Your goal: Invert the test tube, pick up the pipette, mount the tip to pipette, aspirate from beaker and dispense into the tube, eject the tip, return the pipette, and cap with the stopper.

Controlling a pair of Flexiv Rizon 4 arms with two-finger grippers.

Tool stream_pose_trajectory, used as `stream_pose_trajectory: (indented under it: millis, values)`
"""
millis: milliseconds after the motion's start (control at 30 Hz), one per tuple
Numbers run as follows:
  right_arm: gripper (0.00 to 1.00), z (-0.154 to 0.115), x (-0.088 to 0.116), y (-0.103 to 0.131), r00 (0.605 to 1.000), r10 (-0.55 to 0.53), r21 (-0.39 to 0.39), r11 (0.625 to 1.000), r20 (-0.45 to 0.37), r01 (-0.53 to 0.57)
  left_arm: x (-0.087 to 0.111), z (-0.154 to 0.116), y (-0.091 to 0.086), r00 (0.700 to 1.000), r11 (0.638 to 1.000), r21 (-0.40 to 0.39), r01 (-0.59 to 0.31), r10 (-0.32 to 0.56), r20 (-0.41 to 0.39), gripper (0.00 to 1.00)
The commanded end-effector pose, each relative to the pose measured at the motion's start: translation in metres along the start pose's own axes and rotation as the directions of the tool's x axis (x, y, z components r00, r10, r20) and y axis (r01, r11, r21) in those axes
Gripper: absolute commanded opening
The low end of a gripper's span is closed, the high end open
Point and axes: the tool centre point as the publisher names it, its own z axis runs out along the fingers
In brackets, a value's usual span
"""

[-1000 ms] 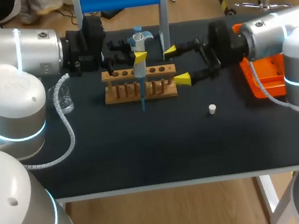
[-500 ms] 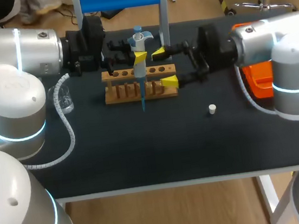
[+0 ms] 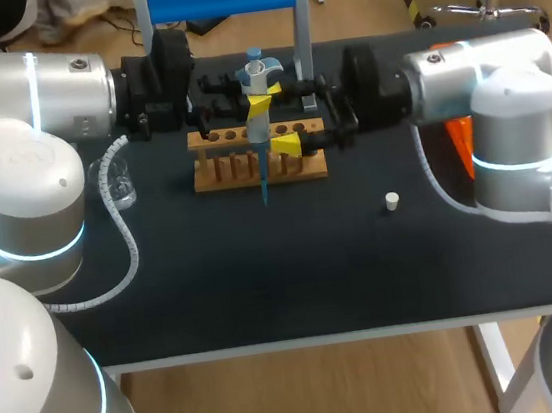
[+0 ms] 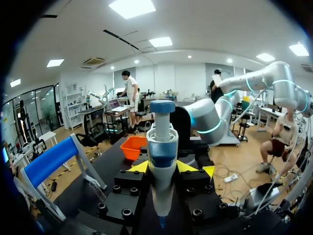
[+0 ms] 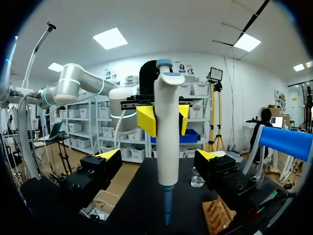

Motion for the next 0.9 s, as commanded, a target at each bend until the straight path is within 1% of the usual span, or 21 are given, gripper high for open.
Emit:
stream_pose_trajectory:
  millis: [33, 400, 900]
  values:
    - [1.00, 0.008, -0.009, 0.000, 1.000, -0.001, -0.008, 1.000, -0.001, 0.001, 0.000, 0.000, 0.001, 1.000, 1.000, 0.004, -0.002, 0.002, 0.001, 0.00]
    - [1.00, 0.024, -0.014, 0.003, 1.000, -0.004, -0.010, 1.000, -0.011, 0.004, 0.000, 0.000, 0.001, 1.000, 1.000, 0.004, -0.002, 0.002, 0.001, 0.00]
    - [1.00, 0.031, -0.017, 0.002, 1.000, -0.009, -0.004, 1.000, -0.003, 0.009, 0.000, 0.000, 0.001, 1.000, 1.000, 0.004, -0.002, 0.002, 0.001, 0.00]
